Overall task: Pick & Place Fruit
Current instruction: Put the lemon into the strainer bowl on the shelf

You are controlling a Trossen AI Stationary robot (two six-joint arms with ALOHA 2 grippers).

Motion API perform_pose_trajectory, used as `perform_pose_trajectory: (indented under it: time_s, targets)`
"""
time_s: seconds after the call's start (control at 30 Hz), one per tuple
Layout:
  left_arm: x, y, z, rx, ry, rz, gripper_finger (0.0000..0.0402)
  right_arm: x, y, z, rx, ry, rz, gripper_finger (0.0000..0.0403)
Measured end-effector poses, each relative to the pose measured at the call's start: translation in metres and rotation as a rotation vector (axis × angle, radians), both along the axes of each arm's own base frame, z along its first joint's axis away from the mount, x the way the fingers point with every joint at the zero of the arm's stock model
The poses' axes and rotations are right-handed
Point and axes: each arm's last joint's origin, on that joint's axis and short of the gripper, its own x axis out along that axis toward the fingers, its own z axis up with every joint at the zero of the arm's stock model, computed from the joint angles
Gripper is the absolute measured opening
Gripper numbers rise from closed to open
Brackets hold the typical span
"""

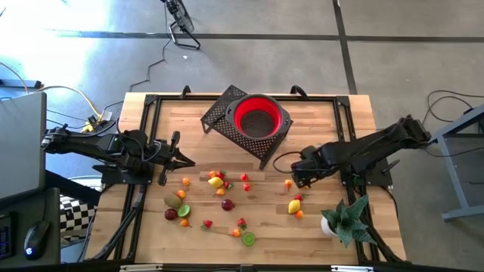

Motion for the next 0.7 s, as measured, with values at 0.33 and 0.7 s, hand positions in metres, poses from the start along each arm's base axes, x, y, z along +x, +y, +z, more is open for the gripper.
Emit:
perform_pose_trajectory:
  time_s: [0.33,0.7]
  targets:
    - [0.000,0.000,0.000,0.000,0.000,0.000,0.0019,-0.003,-0.009,-0.036,0.047,-0.006,-0.020,0.0294]
    - [0.000,0.000,0.000,0.000,0.000,0.000,0.0019,-0.008,-0.011,-0.067,0.084,-0.042,-0.027,0.0294]
